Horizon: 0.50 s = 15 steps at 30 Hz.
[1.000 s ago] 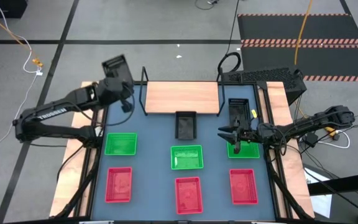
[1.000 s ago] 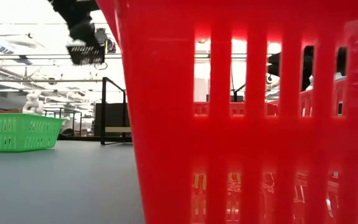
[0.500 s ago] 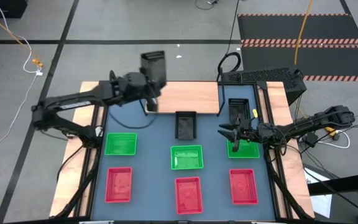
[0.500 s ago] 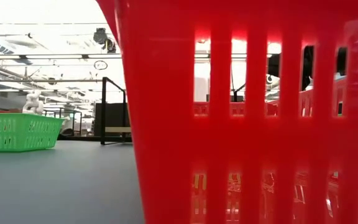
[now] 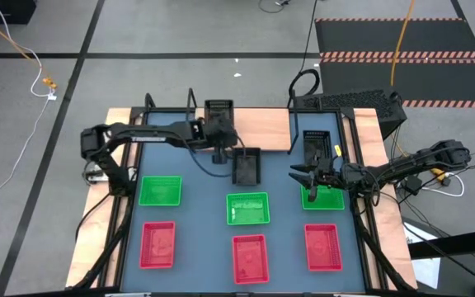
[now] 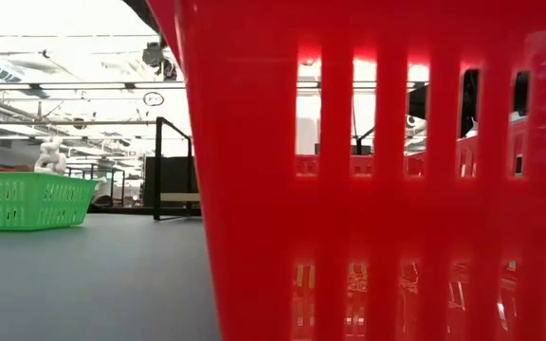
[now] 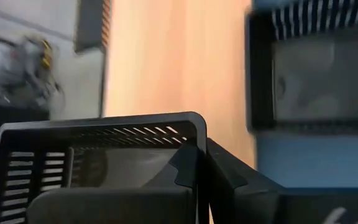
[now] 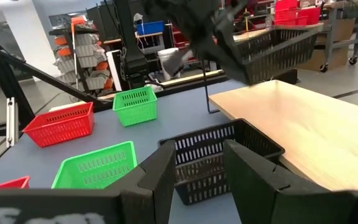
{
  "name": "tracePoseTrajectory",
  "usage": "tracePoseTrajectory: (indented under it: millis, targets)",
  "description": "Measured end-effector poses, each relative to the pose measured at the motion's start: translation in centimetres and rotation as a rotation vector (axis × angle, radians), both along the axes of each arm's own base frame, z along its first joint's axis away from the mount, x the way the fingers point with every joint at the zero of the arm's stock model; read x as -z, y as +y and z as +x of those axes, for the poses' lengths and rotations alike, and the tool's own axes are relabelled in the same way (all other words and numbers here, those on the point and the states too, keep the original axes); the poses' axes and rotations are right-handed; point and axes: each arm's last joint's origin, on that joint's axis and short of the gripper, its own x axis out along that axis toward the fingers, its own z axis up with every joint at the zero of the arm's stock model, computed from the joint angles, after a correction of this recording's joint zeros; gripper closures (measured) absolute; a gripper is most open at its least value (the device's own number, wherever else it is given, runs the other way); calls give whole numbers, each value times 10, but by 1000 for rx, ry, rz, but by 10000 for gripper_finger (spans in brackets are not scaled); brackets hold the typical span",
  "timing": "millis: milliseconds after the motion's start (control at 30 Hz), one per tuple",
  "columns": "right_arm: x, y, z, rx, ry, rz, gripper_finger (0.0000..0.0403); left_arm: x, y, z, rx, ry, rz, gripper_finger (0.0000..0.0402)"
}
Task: Stack baskets on shelf by color
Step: Put the top left black bin on the shelf
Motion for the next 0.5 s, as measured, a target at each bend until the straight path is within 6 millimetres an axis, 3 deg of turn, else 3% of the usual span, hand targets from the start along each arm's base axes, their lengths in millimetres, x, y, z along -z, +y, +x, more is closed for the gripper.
tracePoseTrajectory:
  millis: [233,500]
  targets:
    - [0,0,0,0,-1,0,273,13,15,-8,-124,36,-116,379]
    - [0,0,0,-1,6,-4,273,19,16,-14,-19,90,-234,394]
